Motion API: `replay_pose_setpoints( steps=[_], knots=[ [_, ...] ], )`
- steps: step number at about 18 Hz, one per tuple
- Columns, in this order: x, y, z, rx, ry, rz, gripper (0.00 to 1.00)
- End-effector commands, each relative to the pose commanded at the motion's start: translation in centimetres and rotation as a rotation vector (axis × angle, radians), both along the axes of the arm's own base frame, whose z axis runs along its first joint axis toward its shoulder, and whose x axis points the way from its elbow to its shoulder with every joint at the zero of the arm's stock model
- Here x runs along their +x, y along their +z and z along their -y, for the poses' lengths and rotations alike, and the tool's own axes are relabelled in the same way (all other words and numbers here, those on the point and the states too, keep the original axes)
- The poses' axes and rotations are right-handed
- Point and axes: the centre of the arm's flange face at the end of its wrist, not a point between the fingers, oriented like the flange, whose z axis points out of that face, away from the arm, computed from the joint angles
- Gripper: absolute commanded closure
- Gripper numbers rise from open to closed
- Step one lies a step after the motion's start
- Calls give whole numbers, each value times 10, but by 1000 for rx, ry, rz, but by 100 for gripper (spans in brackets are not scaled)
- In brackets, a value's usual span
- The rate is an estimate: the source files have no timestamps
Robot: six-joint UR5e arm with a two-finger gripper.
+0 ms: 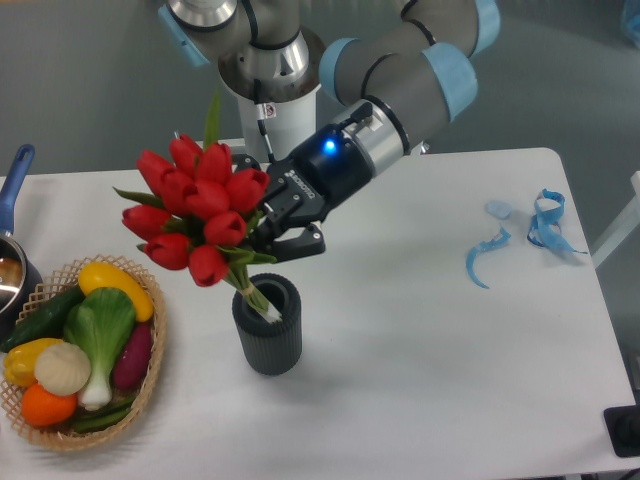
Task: Insert the flowers into the vase
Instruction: 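Lower the tulip stems down into the grey vase opening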
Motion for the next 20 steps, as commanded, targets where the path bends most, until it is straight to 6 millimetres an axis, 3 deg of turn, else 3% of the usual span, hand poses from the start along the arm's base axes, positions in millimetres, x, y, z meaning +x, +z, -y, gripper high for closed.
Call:
replay_pose_setpoints(
  steps=[3, 14, 20],
  knots=[
    [-1, 4, 8, 0, 15, -3, 87],
    [-1, -39, 6, -45, 13, 62, 87],
    [-24, -88, 4, -95, 32, 142, 86]
  ],
)
